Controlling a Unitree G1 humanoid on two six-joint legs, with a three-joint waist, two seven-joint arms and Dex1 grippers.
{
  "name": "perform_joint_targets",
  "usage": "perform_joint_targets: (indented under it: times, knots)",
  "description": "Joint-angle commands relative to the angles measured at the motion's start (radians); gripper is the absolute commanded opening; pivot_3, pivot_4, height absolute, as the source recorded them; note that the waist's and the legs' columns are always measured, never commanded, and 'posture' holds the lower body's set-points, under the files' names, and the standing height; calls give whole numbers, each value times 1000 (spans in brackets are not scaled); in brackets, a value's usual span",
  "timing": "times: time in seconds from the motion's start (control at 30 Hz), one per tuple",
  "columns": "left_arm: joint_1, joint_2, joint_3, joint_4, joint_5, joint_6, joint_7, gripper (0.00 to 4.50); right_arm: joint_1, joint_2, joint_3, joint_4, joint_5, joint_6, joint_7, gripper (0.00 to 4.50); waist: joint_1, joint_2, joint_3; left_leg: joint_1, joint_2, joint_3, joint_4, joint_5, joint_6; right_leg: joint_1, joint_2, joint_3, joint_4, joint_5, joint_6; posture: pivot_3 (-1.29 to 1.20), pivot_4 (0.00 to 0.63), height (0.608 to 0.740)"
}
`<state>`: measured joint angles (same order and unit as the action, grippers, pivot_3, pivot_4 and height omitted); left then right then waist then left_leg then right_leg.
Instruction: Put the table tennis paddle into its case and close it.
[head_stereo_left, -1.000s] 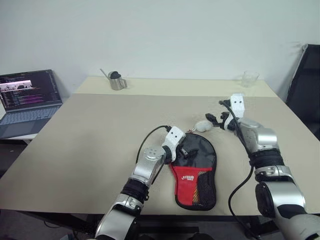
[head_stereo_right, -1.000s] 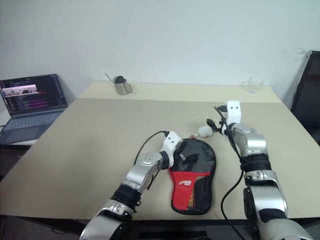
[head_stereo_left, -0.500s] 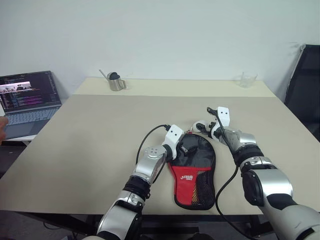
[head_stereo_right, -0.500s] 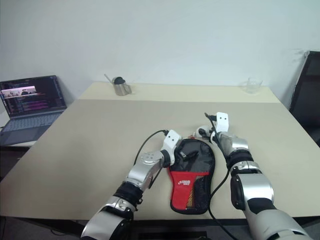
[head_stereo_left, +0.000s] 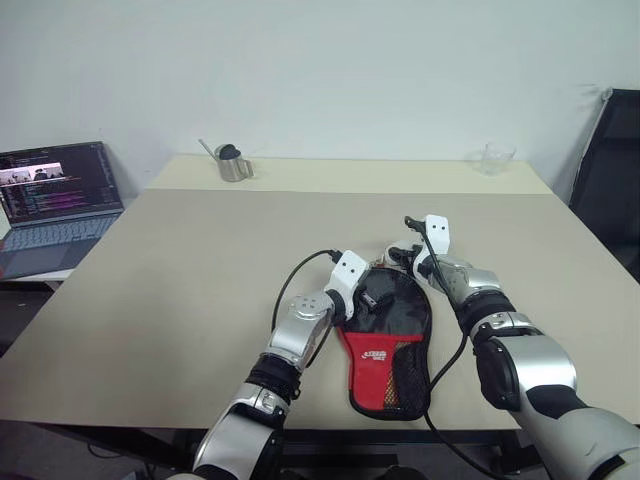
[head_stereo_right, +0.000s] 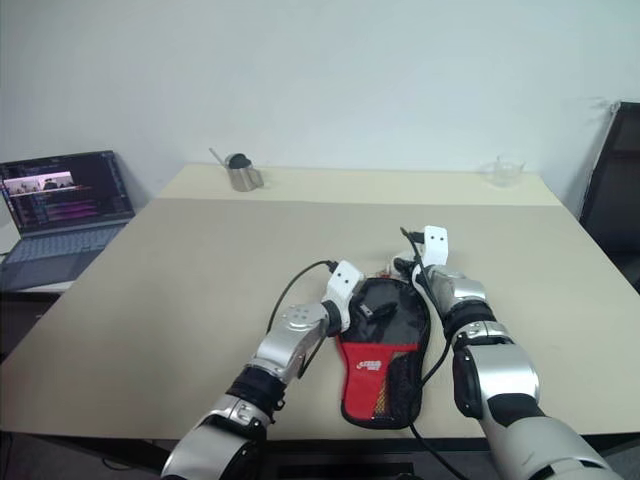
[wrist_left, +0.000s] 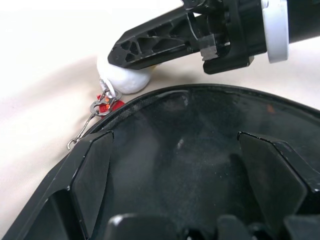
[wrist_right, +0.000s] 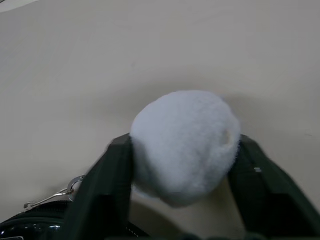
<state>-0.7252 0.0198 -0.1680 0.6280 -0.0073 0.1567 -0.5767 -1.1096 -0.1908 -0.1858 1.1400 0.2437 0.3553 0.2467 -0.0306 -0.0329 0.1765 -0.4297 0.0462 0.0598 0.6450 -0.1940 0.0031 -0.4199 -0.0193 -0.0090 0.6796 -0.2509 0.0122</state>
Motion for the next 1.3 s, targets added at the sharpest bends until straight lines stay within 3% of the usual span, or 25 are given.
perform_joint_targets:
  times: [0.03,0.13,0.2,0.43,0.73,1.03,1.3]
  knots:
    - [-7,-16,-12,103,16,-14,12,4353,-23,-17,-8,-43,-10,-15,8,1199,3,0,0,0,0,0,0,0,0,0,0,0,0,0,0,0,150,740]
    - [-25,-20,-9,134,18,-30,18,4353,-15,-35,-10,-66,-11,-2,8,431,4,0,0,0,-1,0,0,0,1,1,-1,0,0,0,1,0,150,740]
    - [-31,-20,-15,152,27,-39,21,4353,-7,-49,-9,-82,-17,5,5,193,4,0,0,0,-1,0,0,0,1,1,-1,0,0,1,1,0,150,740]
    - [-44,-29,-23,195,38,-63,17,4353,37,-128,-30,-181,-25,65,-48,186,10,1,-1,0,-1,0,0,1,1,1,-1,0,-1,1,1,0,150,740]
    - [-62,-40,-34,237,57,-78,10,4353,259,-279,-33,-553,-16,287,9,180,29,3,-2,-1,-1,0,0,1,1,1,-2,-1,-3,0,2,0,150,740]
    - [-85,-46,-34,277,62,-91,6,4353,563,-489,-8,-1064,79,541,245,178,39,8,-5,-2,-1,-1,0,0,1,1,-1,-2,-6,1,2,0,150,740]
    - [-103,-57,-39,316,72,-107,-6,4353,832,-671,-42,-1411,219,574,490,177,38,10,-6,0,-1,-4,-1,0,1,8,0,-6,-15,1,2,0,150,740]
